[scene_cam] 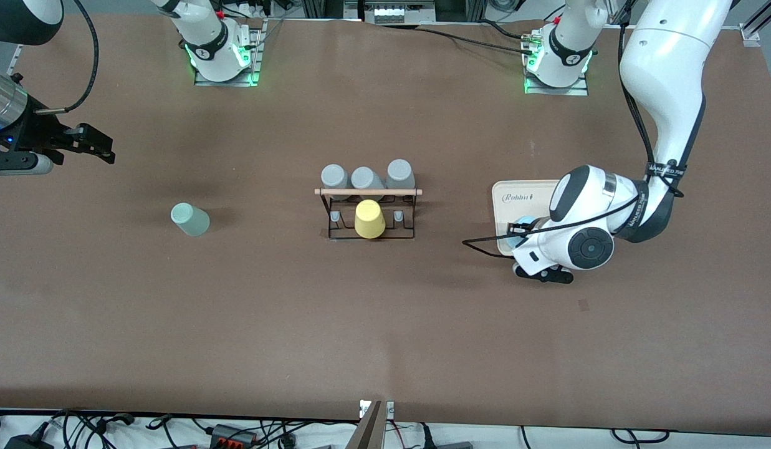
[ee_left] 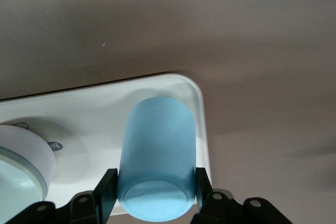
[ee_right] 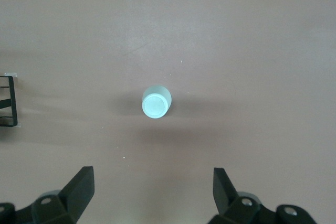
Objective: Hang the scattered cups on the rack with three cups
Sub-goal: 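Carry the blue cup to the rack while the right gripper approaches the mint cup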
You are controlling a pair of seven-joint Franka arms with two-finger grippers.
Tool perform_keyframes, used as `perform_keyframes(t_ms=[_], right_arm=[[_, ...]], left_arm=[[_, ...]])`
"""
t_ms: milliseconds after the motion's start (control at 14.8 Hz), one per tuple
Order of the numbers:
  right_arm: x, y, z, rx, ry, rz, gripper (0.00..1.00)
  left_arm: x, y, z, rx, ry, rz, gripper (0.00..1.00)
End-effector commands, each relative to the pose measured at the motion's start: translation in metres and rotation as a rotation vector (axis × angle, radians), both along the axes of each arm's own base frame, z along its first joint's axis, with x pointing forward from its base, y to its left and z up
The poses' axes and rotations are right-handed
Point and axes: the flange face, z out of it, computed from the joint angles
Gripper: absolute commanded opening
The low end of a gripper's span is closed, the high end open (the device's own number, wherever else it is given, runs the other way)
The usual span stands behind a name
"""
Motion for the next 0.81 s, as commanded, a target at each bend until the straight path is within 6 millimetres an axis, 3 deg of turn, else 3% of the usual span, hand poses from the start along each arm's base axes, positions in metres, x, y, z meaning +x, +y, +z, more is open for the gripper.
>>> perform_keyframes(t_ms=[0,203,339,542,746], right_arm=[[0.002,0.001,0.0,0.015,0.013,0.014,1.0],[0.007,-0.004,-0.009,0.019,0.021,0.006,1.0],[0.011,-0.001,-0.03,0.014,0.079,0.017,1.0],[0.013,-0.002,-0.032,0.009,0.082,0.016,1.0],[0.014,-0.001,-0.036,0.01,0.093,0.019,1.0]], left_arm=[[0.003,-0.038,0.031,-0.095,0.014,0.054,0.12],[0.017,-0.064,0.052,-0.204,0.037,0.257,0.07],[0.018,-0.095,0.078,-0.254,0.026,0.291,0.06],[0.02,-0.123,0.118,-0.277,-0.028,0.323,0.06],[0.015,-0.154,0.135,-0.27,-0.047,0.4,0.06]])
